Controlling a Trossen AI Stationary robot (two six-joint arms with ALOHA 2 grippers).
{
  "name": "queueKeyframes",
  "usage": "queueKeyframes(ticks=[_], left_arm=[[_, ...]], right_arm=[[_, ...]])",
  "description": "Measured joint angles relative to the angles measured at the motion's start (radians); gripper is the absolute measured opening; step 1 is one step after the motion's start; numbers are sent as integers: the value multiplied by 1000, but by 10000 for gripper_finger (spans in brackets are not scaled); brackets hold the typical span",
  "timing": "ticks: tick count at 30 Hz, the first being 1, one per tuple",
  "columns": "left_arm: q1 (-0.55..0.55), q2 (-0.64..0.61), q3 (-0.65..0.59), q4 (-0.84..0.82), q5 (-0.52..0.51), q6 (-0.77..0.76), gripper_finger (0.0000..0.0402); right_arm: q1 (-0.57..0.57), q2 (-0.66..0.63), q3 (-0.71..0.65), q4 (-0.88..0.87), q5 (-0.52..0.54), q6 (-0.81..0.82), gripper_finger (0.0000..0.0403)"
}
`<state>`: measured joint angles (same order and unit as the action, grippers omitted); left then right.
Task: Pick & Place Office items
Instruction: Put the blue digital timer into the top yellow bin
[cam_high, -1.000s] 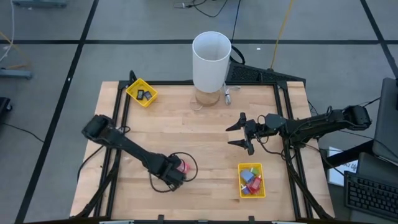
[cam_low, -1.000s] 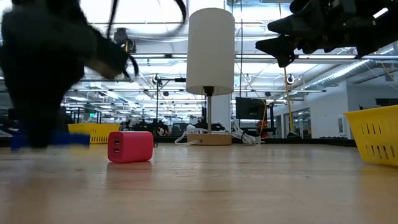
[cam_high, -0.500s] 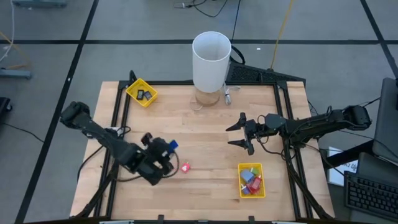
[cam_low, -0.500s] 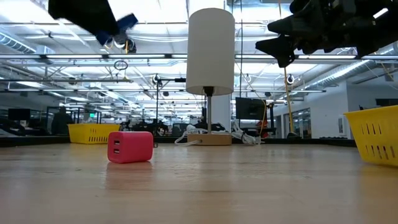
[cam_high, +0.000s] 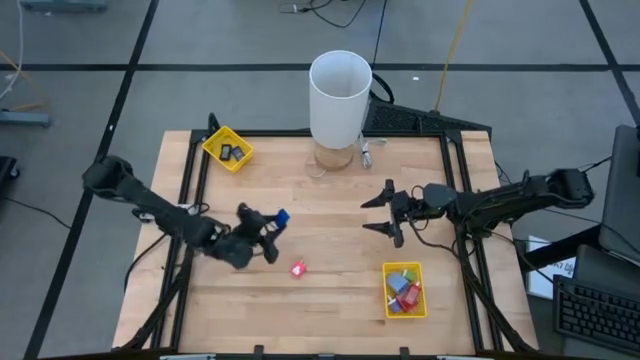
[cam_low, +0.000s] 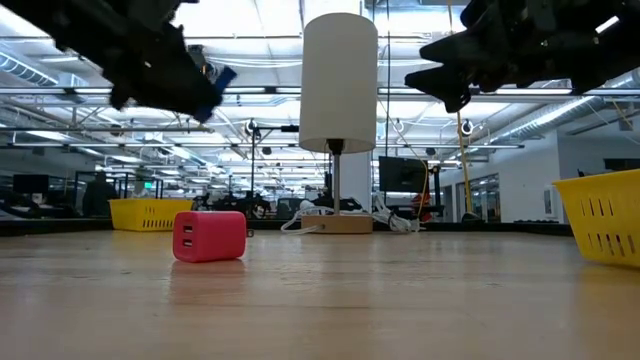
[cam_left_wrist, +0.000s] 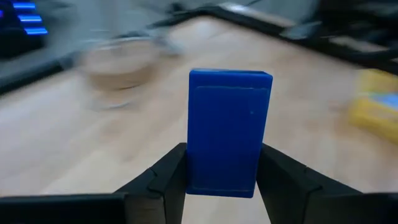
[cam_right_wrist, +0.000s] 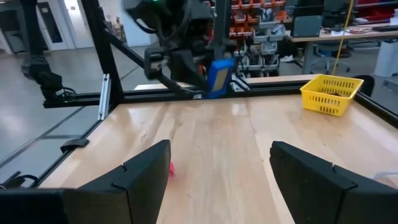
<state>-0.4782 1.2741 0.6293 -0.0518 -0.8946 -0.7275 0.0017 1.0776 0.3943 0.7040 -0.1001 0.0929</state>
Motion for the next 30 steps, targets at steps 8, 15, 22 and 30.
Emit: queueKeyframes(ticks=[8, 15, 22, 30], left_arm=[[188, 17, -136, 685, 416, 438, 155], [287, 16, -132, 800, 635, 528, 166], [294, 100, -116, 901, 678, 587, 158], [295, 274, 46, 840, 686, 630, 170]], right_arm=[[0, 151, 0, 214, 0, 27, 265], [13, 325, 1, 508, 0, 77, 281], [42, 468, 126, 568, 29, 71, 325], [64, 581, 268, 547, 23, 63, 332]])
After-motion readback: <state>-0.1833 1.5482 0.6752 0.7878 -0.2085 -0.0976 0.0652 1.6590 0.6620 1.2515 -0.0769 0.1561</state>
